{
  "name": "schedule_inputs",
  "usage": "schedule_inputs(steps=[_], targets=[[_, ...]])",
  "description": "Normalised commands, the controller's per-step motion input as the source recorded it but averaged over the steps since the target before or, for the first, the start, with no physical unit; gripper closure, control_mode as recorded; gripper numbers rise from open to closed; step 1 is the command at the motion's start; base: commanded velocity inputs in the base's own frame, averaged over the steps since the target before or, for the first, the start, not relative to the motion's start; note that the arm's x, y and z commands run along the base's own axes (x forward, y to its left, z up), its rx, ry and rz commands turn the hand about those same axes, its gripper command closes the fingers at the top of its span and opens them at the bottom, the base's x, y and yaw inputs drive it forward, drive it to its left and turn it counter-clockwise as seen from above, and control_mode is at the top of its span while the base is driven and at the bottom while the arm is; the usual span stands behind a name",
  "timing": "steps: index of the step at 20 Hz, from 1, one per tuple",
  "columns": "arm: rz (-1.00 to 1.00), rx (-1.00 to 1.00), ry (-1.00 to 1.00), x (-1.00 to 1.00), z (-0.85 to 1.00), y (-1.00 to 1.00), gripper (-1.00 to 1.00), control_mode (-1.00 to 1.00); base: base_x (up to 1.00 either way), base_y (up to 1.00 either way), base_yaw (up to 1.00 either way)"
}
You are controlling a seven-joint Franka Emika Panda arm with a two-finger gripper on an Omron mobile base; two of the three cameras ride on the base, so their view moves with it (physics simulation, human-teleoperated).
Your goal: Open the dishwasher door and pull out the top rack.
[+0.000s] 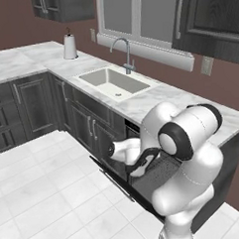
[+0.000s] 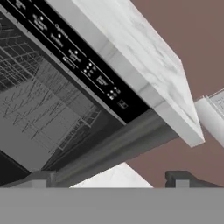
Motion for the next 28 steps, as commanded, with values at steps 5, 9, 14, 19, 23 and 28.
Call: schedule_inputs(steps=[5,9,14,19,23,28], targets=[[0.1,0.01,0.11,0.25,-0.05,-0.06,-1.0,-1.0,0.0,0.0,0.0],[0.1,0.0,0.16,0.27,-0.24,0.0,-1.0,-1.0,0.0,0.0,0.0],[0.09,0.0,0.13,0.28,-0.25,0.0,-1.0,-1.0,0.0,0.0,0.0],[0.09,-0.04,0.01,0.12,-0.18,0.0,-1.0,-1.0,0.0,0.0,0.0],[0.09,-0.1,-0.03,0.0,-0.23,0.0,-1.0,-1.0,0.0,0.0,0.0],[0.06,-0.12,-0.06,0.01,-0.26,-0.01,-1.0,-1.0,0.0,0.0,0.0]])
